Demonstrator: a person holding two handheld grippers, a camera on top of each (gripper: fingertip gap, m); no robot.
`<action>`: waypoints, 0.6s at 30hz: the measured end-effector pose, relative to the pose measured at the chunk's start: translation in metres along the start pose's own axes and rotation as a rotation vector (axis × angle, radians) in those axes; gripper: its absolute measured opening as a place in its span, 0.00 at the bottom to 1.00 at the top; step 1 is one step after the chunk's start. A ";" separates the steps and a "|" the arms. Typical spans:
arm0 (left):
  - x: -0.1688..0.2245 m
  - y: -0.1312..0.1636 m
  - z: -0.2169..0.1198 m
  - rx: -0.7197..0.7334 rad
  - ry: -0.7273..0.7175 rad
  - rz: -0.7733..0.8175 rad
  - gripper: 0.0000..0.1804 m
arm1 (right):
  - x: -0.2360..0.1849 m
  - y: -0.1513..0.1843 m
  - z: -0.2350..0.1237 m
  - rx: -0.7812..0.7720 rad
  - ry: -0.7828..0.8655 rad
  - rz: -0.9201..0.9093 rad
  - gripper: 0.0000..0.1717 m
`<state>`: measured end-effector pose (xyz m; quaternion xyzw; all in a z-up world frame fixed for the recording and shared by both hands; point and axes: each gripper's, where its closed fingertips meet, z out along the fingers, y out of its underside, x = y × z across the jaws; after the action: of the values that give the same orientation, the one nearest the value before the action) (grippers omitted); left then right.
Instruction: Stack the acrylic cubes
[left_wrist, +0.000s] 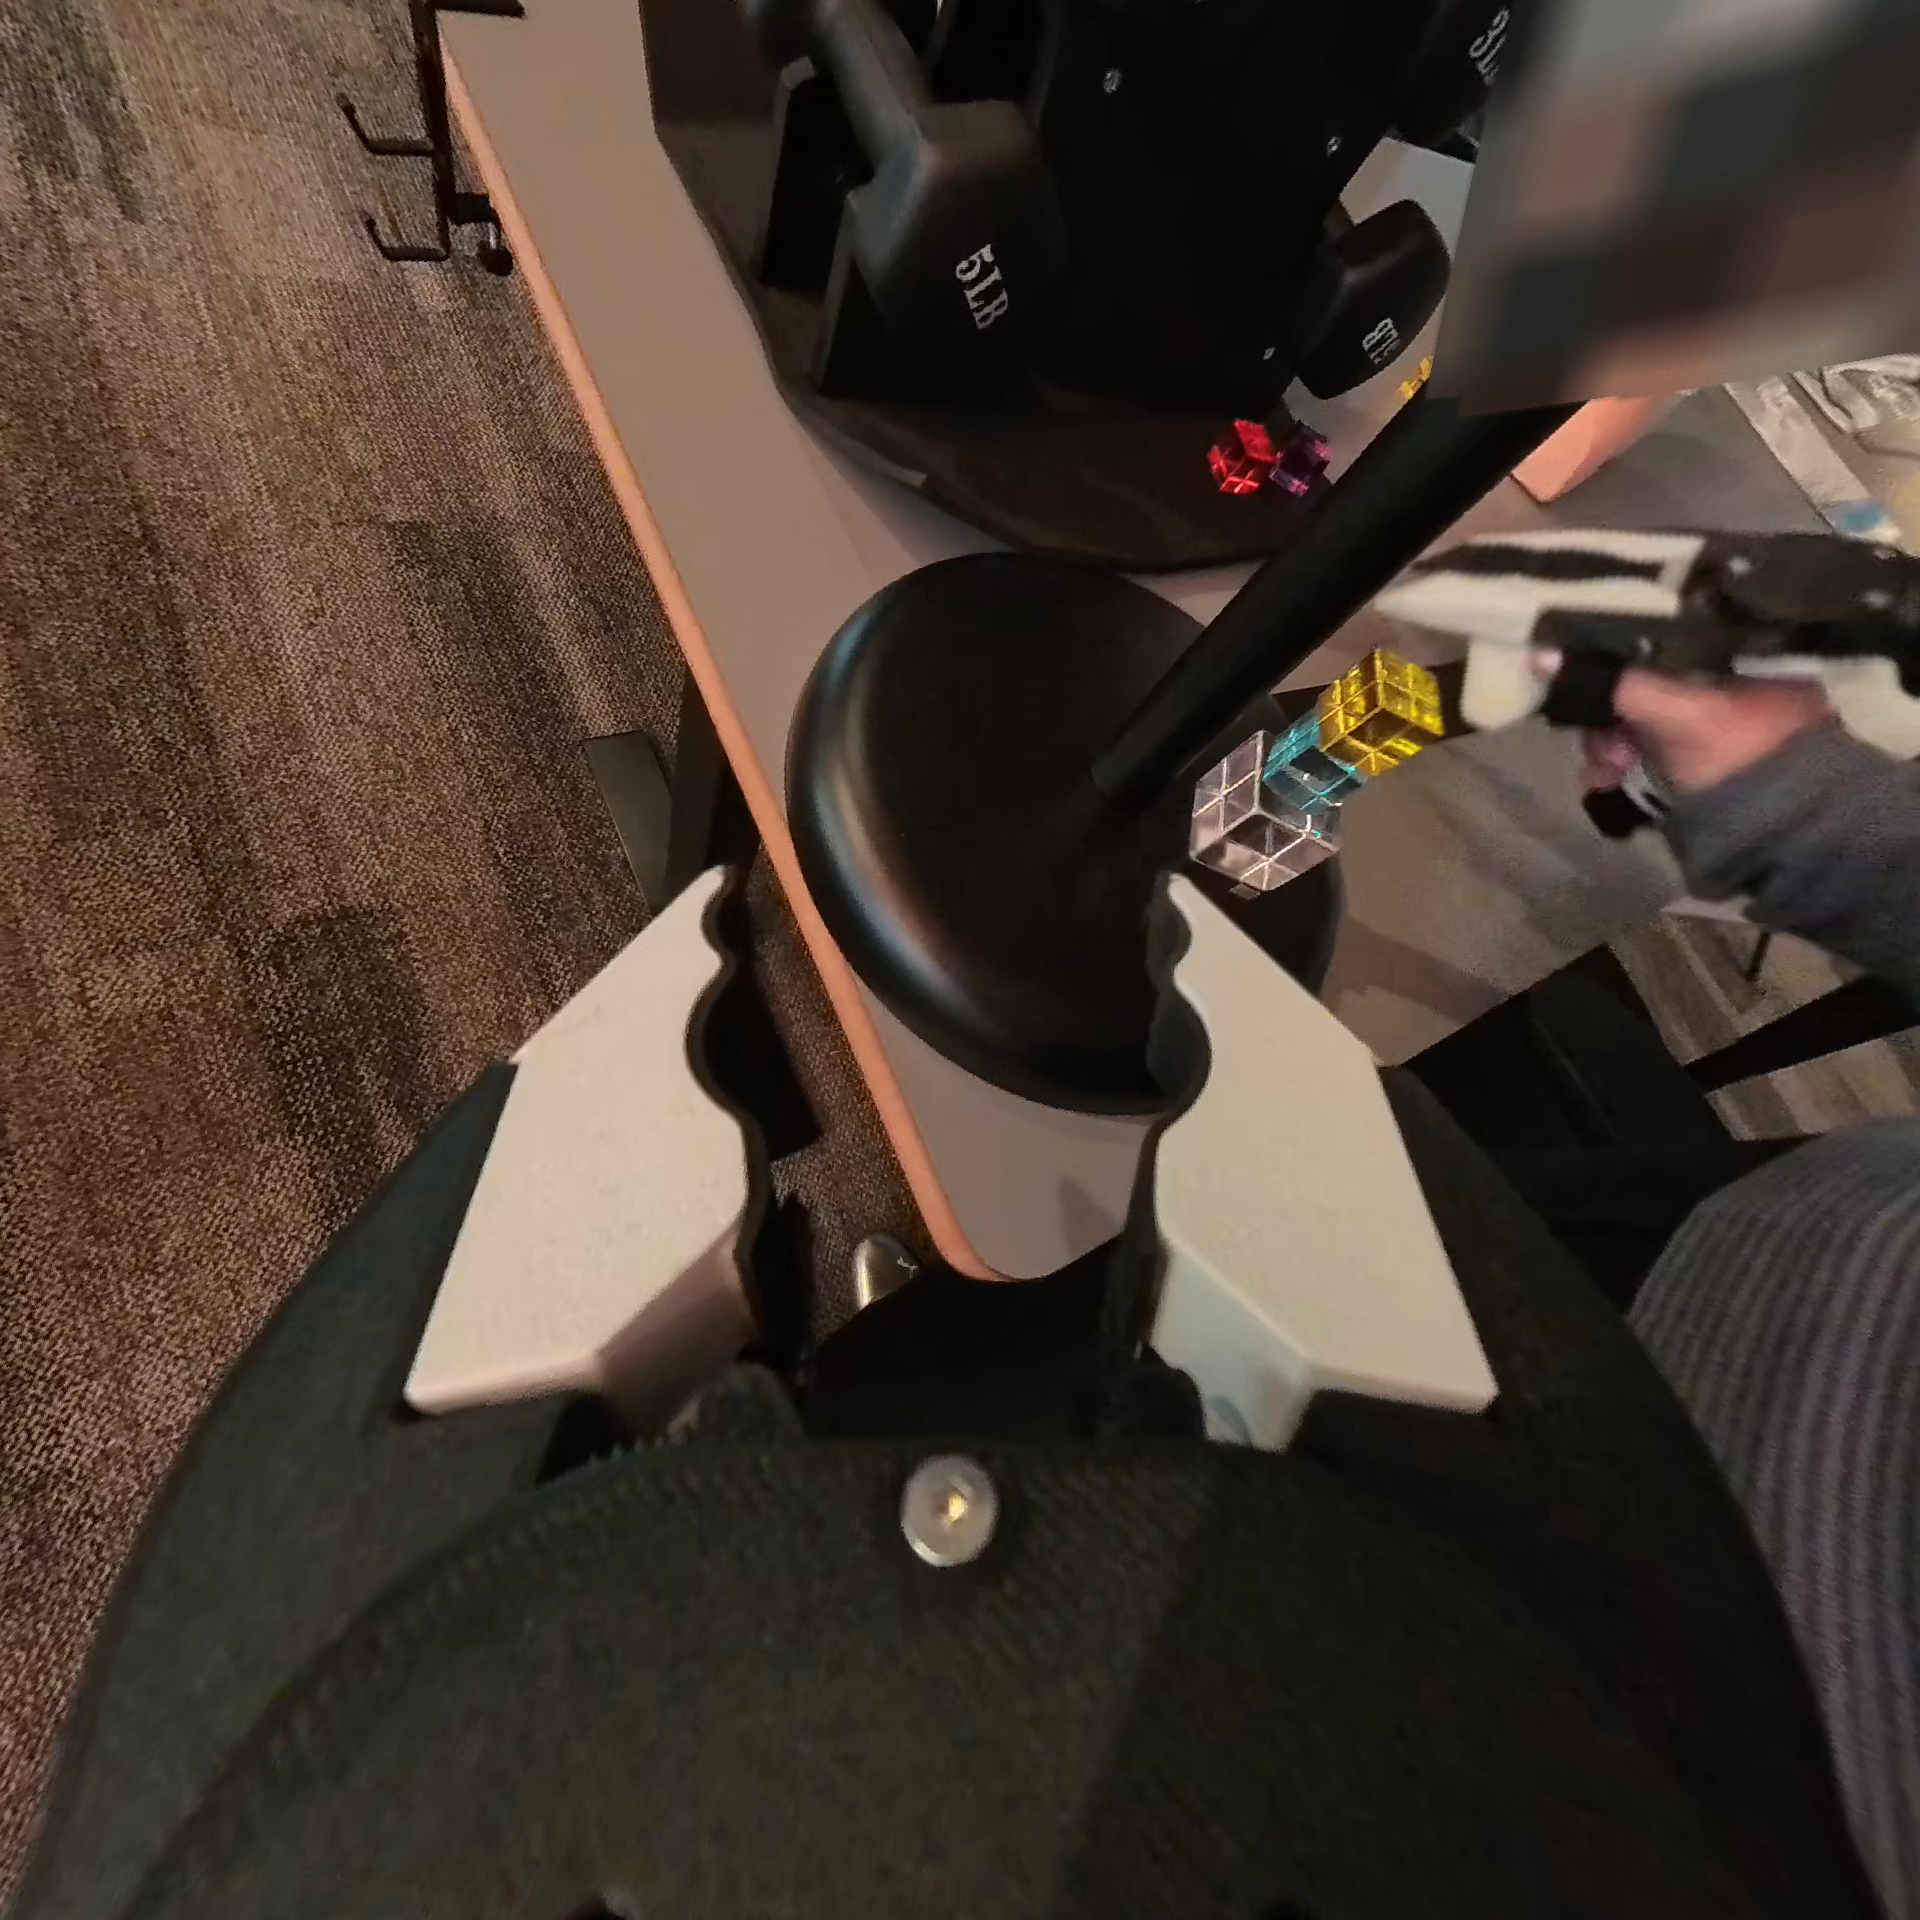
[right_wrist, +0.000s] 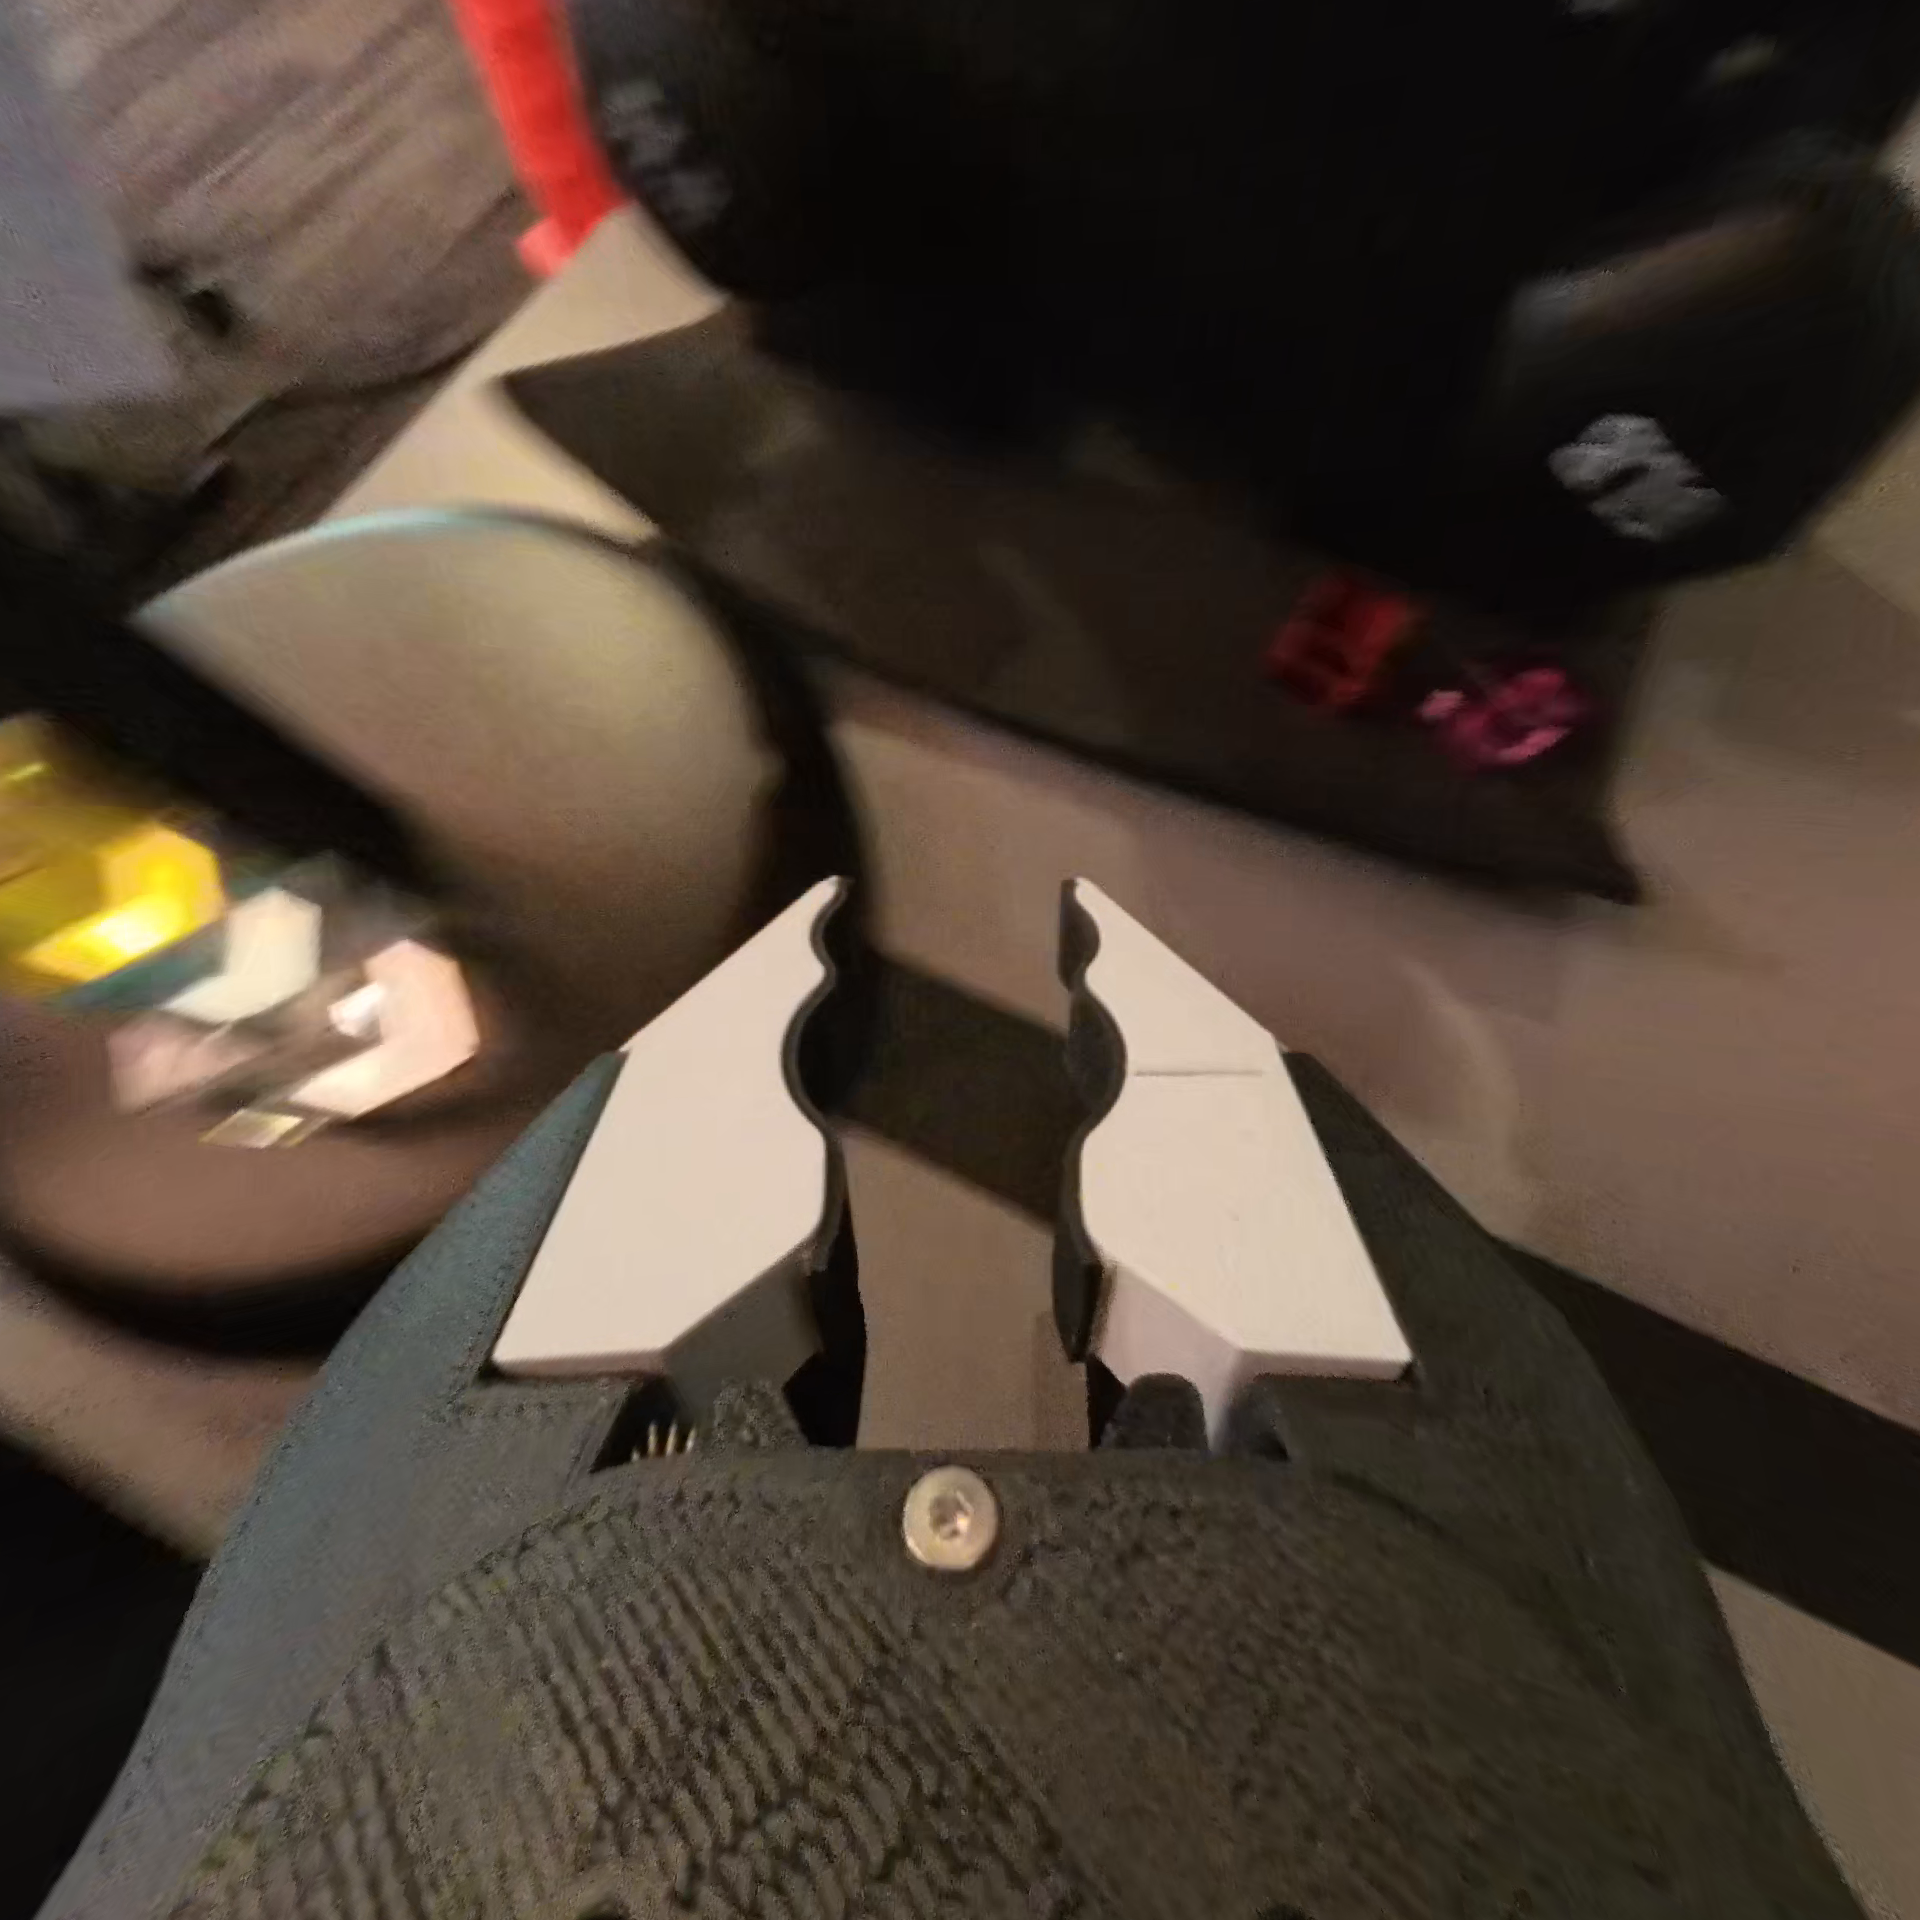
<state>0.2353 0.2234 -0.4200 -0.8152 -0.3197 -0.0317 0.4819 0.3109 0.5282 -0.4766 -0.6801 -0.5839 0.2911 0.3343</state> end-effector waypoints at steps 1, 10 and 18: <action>0.000 0.001 0.000 -0.003 -0.001 0.000 0.43 | 0.022 -0.004 0.011 0.008 0.046 0.043 0.24; 0.004 0.000 0.000 -0.024 -0.003 0.003 0.43 | 0.102 -0.011 0.108 -0.085 0.252 0.256 0.31; 0.003 0.008 -0.004 -0.048 -0.005 -0.003 0.43 | 0.109 -0.017 0.110 -0.077 0.370 0.027 0.15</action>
<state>0.2429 0.2187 -0.4228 -0.8260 -0.3214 -0.0382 0.4615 0.2310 0.6502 -0.5303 -0.7420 -0.5140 0.1431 0.4059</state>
